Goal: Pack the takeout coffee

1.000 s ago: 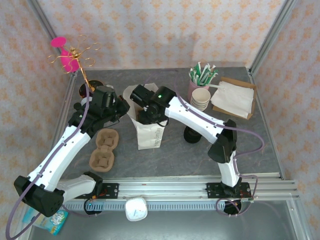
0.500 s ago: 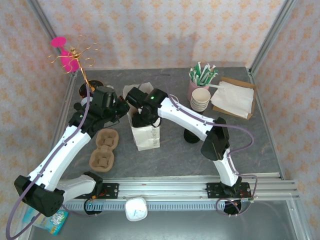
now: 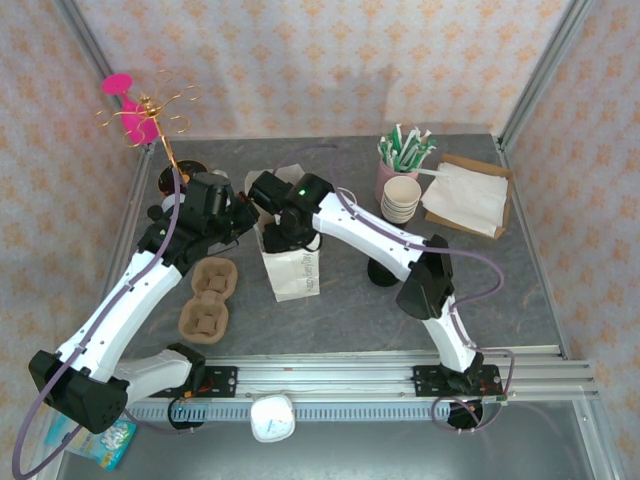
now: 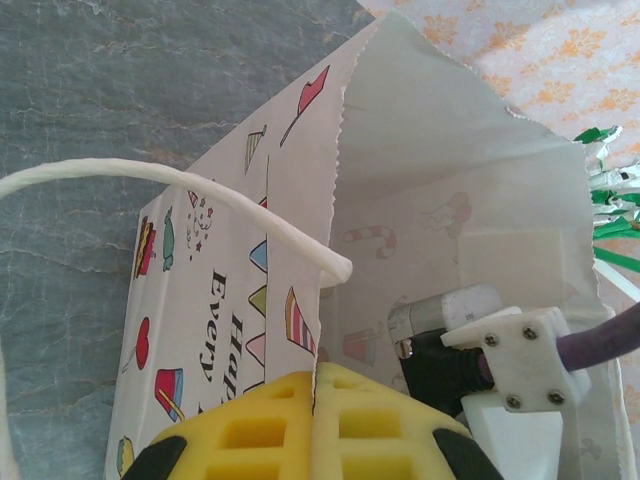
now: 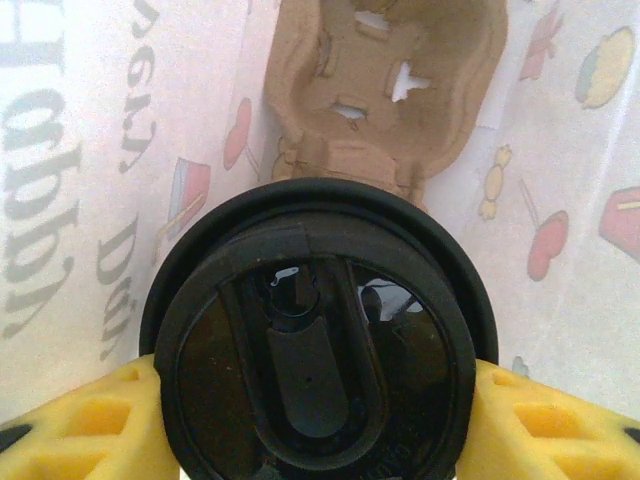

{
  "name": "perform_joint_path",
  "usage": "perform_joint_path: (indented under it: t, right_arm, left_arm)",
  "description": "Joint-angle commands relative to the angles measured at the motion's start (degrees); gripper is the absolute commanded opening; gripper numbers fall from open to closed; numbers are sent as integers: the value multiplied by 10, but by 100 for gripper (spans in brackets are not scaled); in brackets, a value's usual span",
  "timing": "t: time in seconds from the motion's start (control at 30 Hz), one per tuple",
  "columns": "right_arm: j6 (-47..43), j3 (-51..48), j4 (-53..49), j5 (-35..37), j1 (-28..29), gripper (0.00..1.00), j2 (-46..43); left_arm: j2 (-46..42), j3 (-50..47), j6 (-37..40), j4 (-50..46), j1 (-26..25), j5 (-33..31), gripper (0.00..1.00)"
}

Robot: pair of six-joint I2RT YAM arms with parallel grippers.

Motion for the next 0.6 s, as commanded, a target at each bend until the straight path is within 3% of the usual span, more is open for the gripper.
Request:
perform_joint_path:
  t: [0.0, 0.17, 0.57]
  right_arm:
    - [-1, -6, -23, 39, 3, 51, -30]
    - [7, -28, -22, 71, 2, 51, -57]
    - [-12, -96, 32, 10, 10, 51, -25]
  left_arm:
    - [8, 4, 19, -17, 0, -17, 0]
    - [11, 9, 24, -29, 0, -28, 0]
    - [10, 2, 28, -20, 0, -17, 0]
